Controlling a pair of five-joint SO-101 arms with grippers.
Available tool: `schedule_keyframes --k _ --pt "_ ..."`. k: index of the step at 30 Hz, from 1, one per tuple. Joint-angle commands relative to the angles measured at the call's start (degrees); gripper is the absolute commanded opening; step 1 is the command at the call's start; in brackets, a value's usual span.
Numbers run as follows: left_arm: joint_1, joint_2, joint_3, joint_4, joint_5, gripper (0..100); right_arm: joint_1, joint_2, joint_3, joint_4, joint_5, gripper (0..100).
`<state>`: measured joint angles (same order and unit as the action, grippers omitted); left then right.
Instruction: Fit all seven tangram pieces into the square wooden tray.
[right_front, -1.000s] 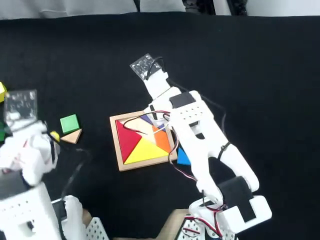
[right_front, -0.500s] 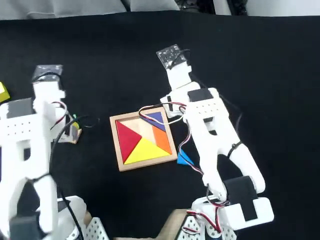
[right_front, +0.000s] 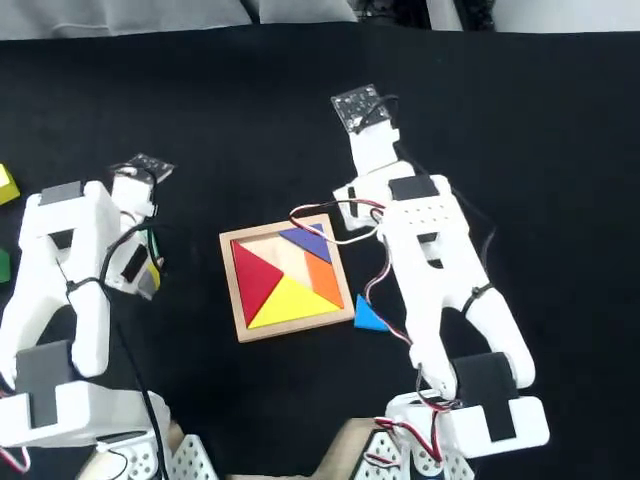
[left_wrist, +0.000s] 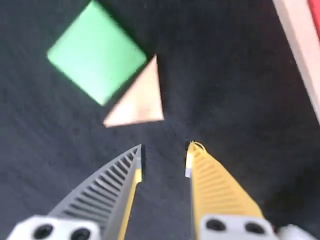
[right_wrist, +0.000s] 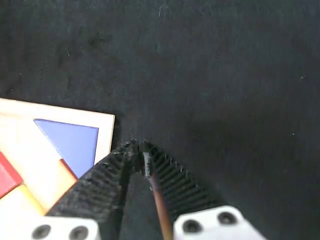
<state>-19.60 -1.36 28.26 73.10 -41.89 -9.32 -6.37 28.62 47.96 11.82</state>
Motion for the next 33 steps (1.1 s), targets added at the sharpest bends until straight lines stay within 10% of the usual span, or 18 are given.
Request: schedule_keyframes --k 1,33 --pt "-0.4 0.0 -3.2 -5.8 -8.0 16 0.8 -3.0 -0.3 -1.0 -0.2 1.1" --pt "2.1 0.9 5.2 -12.9 -27.9 25 1.0 -3.0 0.0 -1.3 -0.2 1.1"
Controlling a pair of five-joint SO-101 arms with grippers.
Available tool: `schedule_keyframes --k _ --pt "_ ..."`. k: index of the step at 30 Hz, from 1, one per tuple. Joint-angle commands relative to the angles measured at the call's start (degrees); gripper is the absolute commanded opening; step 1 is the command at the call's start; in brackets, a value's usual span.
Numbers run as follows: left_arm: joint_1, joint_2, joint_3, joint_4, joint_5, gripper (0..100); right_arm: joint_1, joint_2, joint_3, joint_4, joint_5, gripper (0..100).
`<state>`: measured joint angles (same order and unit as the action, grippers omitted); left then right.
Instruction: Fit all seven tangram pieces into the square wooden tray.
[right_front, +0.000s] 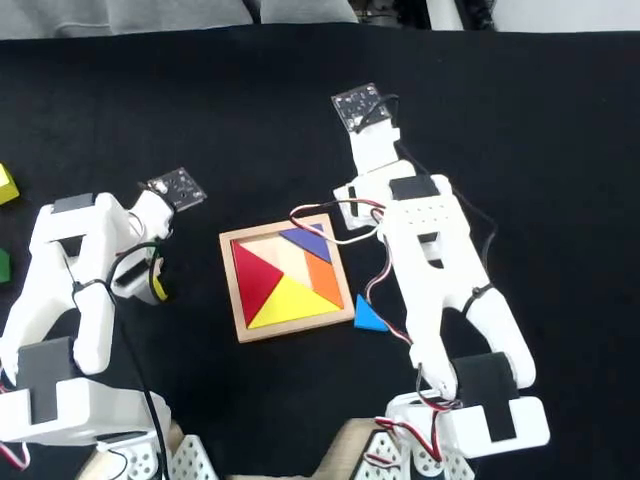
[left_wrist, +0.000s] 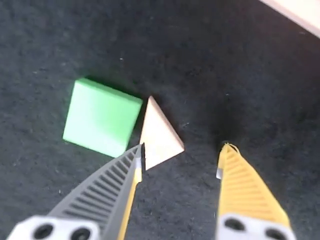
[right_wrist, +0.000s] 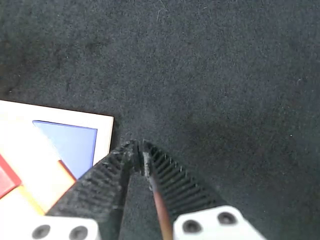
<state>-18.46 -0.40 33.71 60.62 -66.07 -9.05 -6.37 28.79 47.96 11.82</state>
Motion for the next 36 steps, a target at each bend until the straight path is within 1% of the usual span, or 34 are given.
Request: schedule_keyframes --k 1,7,12,15,20,23,26,29,33,36 --pt "0.8 0.3 0.0 -0.6 -4.8 25 0.6 -3.0 0.0 -1.3 -0.2 1.1" --pt "0.9 6.0 -2.9 1.1 -5.5 24 0.5 -3.0 0.0 -1.3 -0.2 1.1" --pt "0.6 10.6 -9.6 5.5 -5.4 14 0.5 -3.0 0.5 -2.5 -0.2 1.1" --pt "0.4 12.8 -12.6 7.7 -5.5 11 0.5 -3.0 1.5 -4.0 -0.2 1.1" --pt "0.7 15.0 -13.9 8.5 -5.6 10 0.5 -3.0 1.5 -4.1 -0.2 1.1" --pt "0.9 14.9 -14.3 10.5 -5.6 10 0.6 -3.0 1.5 -4.1 -0.2 1.1" --pt "1.8 12.5 -14.3 12.0 -5.6 10 0.8 -3.0 1.4 -4.1 -0.2 1.1" --pt "2.8 6.9 -14.3 14.7 -5.8 10 0.9 -3.1 1.4 -4.1 -0.2 1.1" --pt "6.0 -2.1 -13.8 19.3 -10.5 10 2.1 -3.5 1.2 -4.1 -0.2 1.1" --pt "7.1 -6.4 -13.7 19.9 -11.5 10 3.9 -3.5 0.7 -4.1 -0.2 1.1"
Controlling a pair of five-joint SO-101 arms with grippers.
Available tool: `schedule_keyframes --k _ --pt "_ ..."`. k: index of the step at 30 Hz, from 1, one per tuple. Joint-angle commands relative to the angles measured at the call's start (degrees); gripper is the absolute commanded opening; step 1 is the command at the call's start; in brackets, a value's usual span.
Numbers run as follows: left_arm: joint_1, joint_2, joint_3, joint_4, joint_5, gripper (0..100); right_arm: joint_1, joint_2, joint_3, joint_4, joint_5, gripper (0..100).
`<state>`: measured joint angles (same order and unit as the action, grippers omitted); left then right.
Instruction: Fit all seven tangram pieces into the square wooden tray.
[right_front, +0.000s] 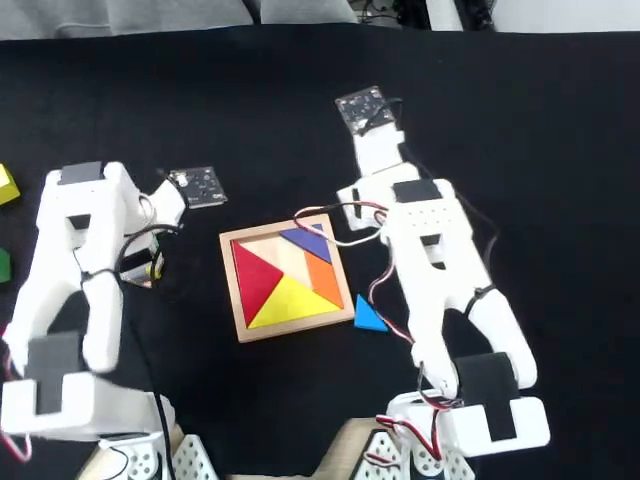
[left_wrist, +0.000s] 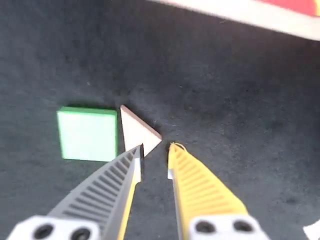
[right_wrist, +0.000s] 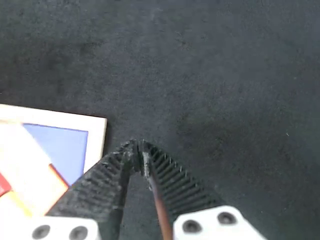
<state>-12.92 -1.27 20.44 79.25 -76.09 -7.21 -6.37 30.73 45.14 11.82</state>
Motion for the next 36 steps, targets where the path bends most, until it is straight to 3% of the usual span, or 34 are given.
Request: schedule_keyframes --k 1,4,9,19,36 --pt "1.4 -5.9 -0.1 1.1 -1.7 11 2.4 -3.3 -1.5 -1.3 -0.2 1.1" --pt "-0.9 -5.2 0.0 1.1 -1.8 12 2.7 -3.1 -1.6 -1.3 -0.2 1.1" --pt "-4.8 1.1 4.1 -3.7 -1.8 24 2.0 -3.1 -1.5 -1.3 -0.2 1.1" --pt "-5.6 9.4 3.6 -11.6 -1.2 23 1.9 -3.0 -1.3 -1.3 -0.2 1.1" --pt "-6.2 9.2 1.1 -13.4 -1.7 26 1.9 -3.0 -1.5 -1.3 -0.2 1.1"
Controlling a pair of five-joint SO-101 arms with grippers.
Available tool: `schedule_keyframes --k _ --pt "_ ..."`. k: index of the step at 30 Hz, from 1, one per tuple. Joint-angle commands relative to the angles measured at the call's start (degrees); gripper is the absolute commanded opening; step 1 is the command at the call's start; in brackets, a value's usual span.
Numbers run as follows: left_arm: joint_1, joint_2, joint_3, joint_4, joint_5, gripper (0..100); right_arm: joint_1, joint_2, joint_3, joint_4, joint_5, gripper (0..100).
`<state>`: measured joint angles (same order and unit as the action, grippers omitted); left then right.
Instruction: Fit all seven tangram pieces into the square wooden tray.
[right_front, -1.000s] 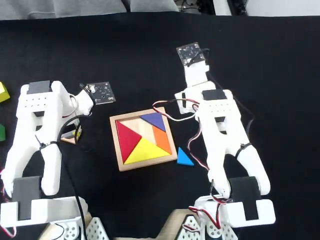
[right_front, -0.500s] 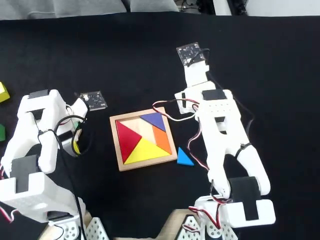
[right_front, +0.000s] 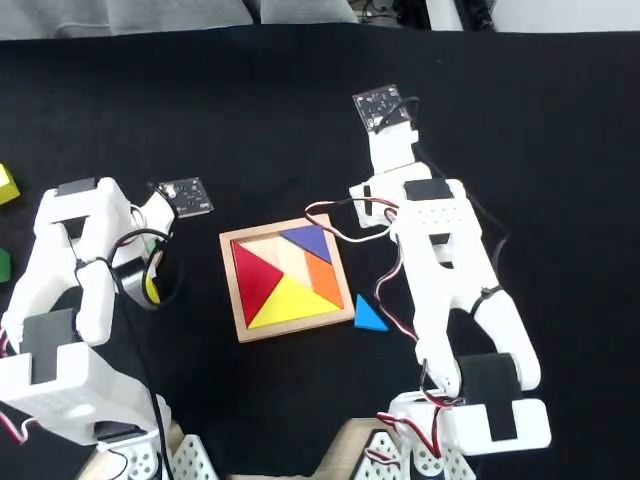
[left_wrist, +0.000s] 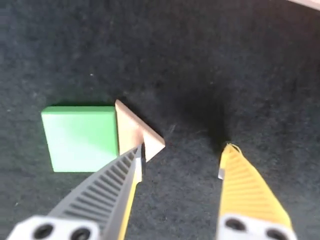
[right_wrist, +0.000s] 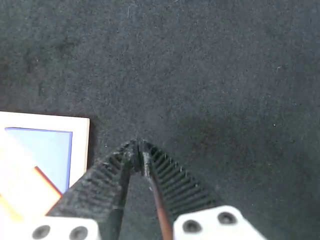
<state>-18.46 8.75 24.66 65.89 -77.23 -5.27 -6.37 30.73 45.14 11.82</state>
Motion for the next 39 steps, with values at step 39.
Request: schedule_keyframes --k 39 --pt "2.1 9.3 -7.8 -2.5 -0.2 11 0.0 -3.0 -1.5 -1.3 -0.1 1.1"
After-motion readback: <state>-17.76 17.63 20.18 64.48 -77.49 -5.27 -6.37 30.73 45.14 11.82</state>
